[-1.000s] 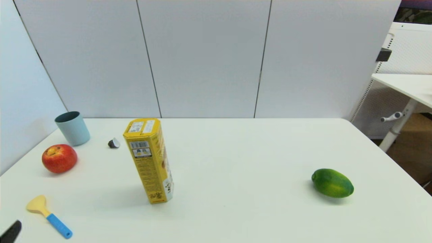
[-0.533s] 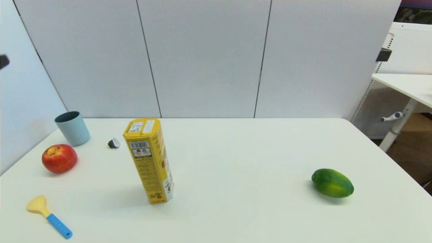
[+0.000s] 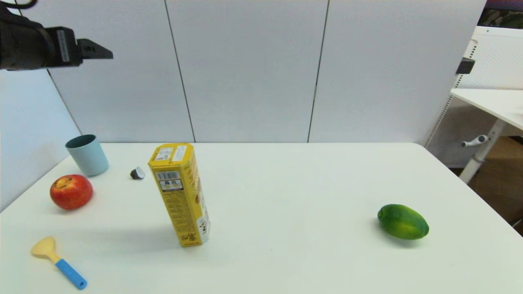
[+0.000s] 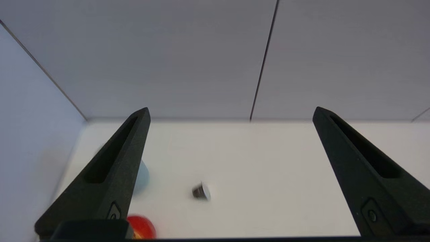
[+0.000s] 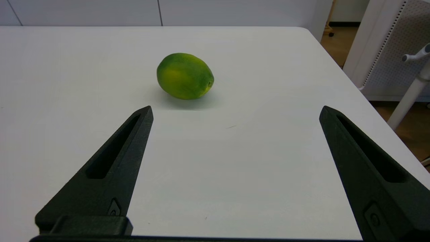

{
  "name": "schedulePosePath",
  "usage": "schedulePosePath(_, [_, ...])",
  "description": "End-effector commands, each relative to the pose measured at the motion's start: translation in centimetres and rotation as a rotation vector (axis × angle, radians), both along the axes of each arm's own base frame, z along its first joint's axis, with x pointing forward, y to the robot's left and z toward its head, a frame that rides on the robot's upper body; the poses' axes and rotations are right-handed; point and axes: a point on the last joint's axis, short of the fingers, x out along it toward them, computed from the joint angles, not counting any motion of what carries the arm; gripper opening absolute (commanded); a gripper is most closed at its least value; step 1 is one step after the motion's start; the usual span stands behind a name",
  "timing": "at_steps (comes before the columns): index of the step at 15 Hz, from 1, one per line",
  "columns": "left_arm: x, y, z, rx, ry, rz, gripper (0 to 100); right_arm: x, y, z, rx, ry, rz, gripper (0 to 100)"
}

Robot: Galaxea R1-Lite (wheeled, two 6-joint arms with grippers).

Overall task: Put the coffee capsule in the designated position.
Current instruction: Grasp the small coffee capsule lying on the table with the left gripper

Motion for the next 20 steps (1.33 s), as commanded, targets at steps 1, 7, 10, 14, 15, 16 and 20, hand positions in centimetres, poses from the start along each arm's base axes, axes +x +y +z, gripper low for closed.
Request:
schedulePosePath(1, [7.1,1.1,-6.7,-0.063,0.460,0.061,100,0.1,0.0,-0.5,0.000,0.018,0.000,100])
schedulePosePath(7, [10.0,2.3,-12.3,-0.077,0.715,0.098,100,0.1,0.0,-0.5,0.000,0.018,0.000,100])
schedulePosePath(10, [11.5,2.8,-14.7,-0.081,0.786,0.109,100,0.1,0.0,-0.5,0.000,0.018,0.000,100])
schedulePosePath(14, [12.6,3.5,-17.0,-0.086,0.845,0.123,100,0.1,0.0,-0.5,0.000,0.018,0.000,100])
schedulePosePath(15, [12.9,3.6,-17.6,-0.086,0.857,0.123,100,0.1,0.0,-0.5,0.000,0.018,0.000,100])
schedulePosePath(16, [13.1,3.6,-18.0,-0.089,0.866,0.125,100,0.1,0.0,-0.5,0.000,0.018,0.000,100])
schedulePosePath(20, [13.8,3.6,-19.5,-0.088,0.900,0.123,100,0.1,0.0,-0.5,0.000,0.018,0.000,100])
